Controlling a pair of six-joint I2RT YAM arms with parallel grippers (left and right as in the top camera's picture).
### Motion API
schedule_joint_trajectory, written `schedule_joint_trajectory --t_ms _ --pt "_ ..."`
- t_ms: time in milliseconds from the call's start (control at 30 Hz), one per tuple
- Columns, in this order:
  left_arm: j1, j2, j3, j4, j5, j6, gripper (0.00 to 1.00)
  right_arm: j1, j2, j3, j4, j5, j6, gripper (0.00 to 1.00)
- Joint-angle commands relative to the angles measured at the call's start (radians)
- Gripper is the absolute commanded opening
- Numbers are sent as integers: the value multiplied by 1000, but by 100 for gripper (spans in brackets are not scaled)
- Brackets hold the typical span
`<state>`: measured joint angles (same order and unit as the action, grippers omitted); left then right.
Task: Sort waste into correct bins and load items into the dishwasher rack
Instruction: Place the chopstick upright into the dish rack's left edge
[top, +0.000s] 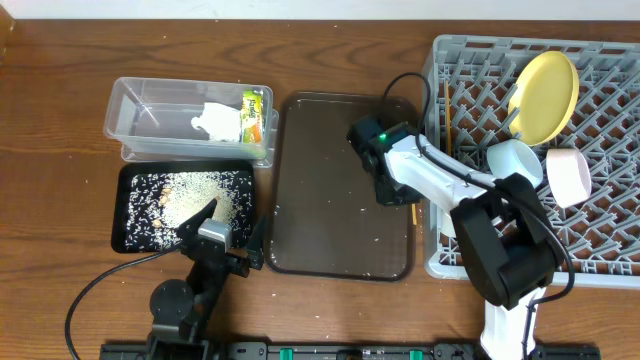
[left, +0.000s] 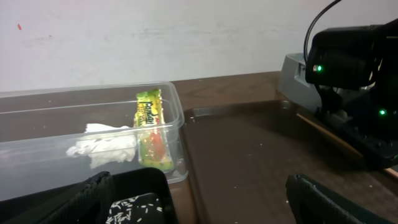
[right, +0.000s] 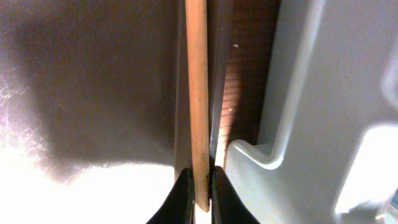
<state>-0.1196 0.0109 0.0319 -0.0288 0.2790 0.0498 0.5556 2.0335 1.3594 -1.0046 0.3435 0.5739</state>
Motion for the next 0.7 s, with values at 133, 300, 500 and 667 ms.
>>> schedule_joint_trajectory --t_ms 133,300,500,667 --pt "-3 -7 -28 -14 8 2 91 8 -164 15 58 -131 -47 1" --pt "-3 -7 -28 -14 8 2 91 -6 -323 15 77 -129 -60 1" --pt "-3 -7 -28 -14 8 2 91 -79 -465 15 82 -52 -101 1" --pt "-3 -7 -28 -14 8 2 91 -211 -469 15 127 -49 -237 1"
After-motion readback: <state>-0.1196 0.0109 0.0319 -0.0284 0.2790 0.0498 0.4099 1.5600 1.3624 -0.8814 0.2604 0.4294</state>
